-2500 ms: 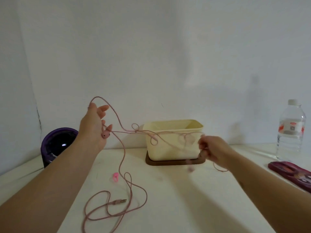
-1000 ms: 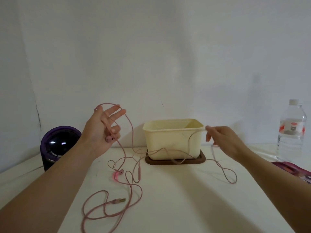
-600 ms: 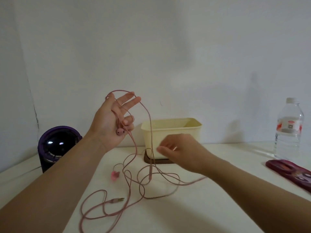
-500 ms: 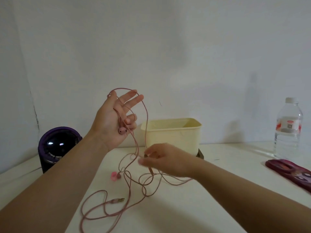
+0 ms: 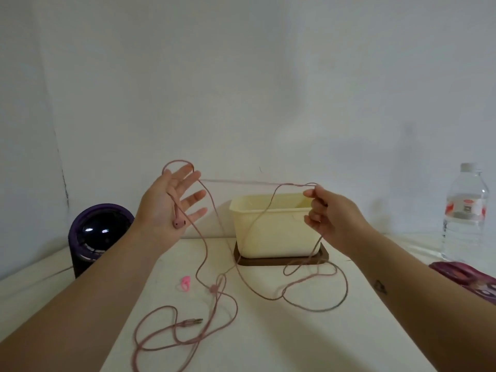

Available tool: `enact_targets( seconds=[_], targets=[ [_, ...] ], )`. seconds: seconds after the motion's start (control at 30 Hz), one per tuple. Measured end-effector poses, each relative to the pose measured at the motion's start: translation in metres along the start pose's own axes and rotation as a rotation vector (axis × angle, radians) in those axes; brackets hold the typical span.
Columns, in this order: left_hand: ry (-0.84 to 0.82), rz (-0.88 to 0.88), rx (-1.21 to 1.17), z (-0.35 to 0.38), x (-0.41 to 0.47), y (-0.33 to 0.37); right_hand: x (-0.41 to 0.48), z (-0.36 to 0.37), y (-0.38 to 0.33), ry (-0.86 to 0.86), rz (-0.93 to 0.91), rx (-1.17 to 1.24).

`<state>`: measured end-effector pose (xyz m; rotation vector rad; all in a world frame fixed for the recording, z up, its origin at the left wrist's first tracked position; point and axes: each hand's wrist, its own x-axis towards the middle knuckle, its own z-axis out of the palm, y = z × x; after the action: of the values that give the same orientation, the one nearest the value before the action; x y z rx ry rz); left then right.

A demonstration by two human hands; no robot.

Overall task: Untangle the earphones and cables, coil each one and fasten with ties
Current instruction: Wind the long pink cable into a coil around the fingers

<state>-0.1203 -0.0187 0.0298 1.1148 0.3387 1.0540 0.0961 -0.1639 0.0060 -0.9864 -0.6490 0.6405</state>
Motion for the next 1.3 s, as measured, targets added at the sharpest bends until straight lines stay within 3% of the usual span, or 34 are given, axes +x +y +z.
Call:
enact_targets(
  seconds=[0.2, 0.37, 0.5, 0.63, 0.73, 0.83, 0.97, 1.17, 1.3],
  targets=[
    [-0.03, -0.097, -0.049, 0.006, -0.002, -0.019, -0.002, 0.005, -0.025, 0.124, -0.163, 0.204],
    [-0.172, -0.249, 0.301, -0.005, -0.001, -0.019, -0.004, 0.001, -0.045, 0.198, -0.233, 0.3],
    [-0.385, -0.285, 0.538, -0.016, -0.007, -0.024, -0.007, 0.003, -0.052, 0.102, -0.178, 0.417],
    [-0.349, -0.309, 0.47, -0.009, -0.012, -0.029, -0.008, 0.009, -0.049, 0.024, -0.1, 0.528],
    [-0.373, -0.352, 0.2, -0.001, -0.011, -0.029, -0.006, 0.012, -0.045, 0.03, -0.07, 0.568],
    [-0.434, -0.397, -0.034, 0.003, -0.009, -0.028, -0.005, 0.013, -0.042, 0.075, -0.054, 0.49],
    [-0.433, -0.378, -0.177, 0.007, -0.01, -0.03, -0.008, 0.014, -0.041, 0.086, -0.048, 0.393],
    [-0.272, -0.179, -0.228, 0.012, -0.003, -0.03, -0.011, 0.012, -0.045, 0.217, -0.107, 0.417],
    [-0.222, -0.151, -0.037, 0.0, 0.001, -0.032, -0.012, 0.007, -0.044, 0.306, -0.182, 0.347]
  ],
)
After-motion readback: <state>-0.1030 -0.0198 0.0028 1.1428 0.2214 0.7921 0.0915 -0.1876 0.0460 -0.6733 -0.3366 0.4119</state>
